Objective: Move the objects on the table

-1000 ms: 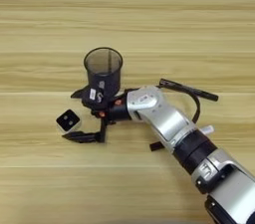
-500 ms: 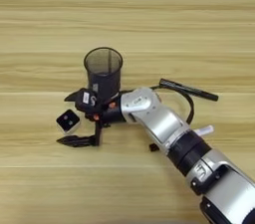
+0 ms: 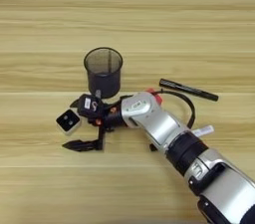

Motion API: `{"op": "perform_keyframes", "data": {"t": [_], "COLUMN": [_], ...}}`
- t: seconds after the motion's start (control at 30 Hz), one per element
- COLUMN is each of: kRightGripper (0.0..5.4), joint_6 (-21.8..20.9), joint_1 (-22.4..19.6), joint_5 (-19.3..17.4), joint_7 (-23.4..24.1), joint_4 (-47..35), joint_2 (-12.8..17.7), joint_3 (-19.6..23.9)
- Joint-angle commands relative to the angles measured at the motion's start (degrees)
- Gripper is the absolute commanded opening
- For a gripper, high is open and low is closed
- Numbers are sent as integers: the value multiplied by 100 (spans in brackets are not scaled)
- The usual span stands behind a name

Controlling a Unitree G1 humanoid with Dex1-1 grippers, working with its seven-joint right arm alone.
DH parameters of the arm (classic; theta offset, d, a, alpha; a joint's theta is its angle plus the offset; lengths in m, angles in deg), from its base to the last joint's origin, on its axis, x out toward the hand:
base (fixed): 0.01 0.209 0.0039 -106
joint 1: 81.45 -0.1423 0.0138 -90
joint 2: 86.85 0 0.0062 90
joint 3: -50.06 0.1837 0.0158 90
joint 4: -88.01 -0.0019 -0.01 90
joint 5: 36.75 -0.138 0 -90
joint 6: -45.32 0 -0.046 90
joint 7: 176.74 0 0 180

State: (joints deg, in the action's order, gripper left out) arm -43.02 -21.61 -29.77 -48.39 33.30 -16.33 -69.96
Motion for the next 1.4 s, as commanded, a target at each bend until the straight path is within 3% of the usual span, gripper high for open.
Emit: {"op": "perform_keyframes", "data": {"t": [0.03, 0.63, 1.4], "kRightGripper": [537, 316, 314], "joint_6": [-199, -257, -266], "joint_1": [-423, -300, -264], "joint_5": [4, -69, -105], "joint_7": [136, 28, -86], "joint_4": [-183, -244, -520], "joint_2": [-142, -256, -153], "joint_3": [99, 236, 281]}}
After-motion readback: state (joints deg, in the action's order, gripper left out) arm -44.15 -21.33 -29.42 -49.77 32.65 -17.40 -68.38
